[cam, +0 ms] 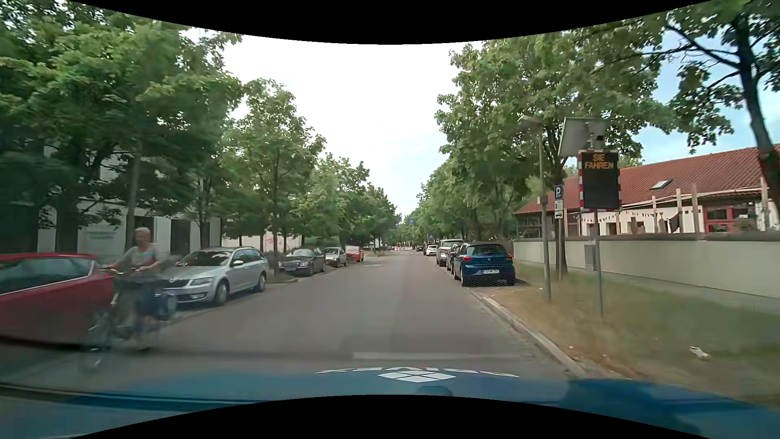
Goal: Follow the waypoints while adhering to traffic rules and regulations
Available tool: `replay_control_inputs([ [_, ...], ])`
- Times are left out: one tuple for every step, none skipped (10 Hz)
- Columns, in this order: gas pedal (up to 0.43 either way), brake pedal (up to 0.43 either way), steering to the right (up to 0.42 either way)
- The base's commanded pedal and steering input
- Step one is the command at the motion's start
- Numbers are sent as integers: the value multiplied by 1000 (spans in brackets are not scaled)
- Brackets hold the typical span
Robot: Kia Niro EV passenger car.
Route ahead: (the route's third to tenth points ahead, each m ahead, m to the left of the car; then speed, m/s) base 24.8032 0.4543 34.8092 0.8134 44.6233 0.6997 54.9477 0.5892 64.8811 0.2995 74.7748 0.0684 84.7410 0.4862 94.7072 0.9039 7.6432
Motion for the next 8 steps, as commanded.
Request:
replay_control_inputs([
  [150,0,0],
  [150,0,0],
  [150,0,0],
  [150,0,1],
  [150,0,2],
  [150,0,1],
  [150,0,2],
  [150,0,2],
])
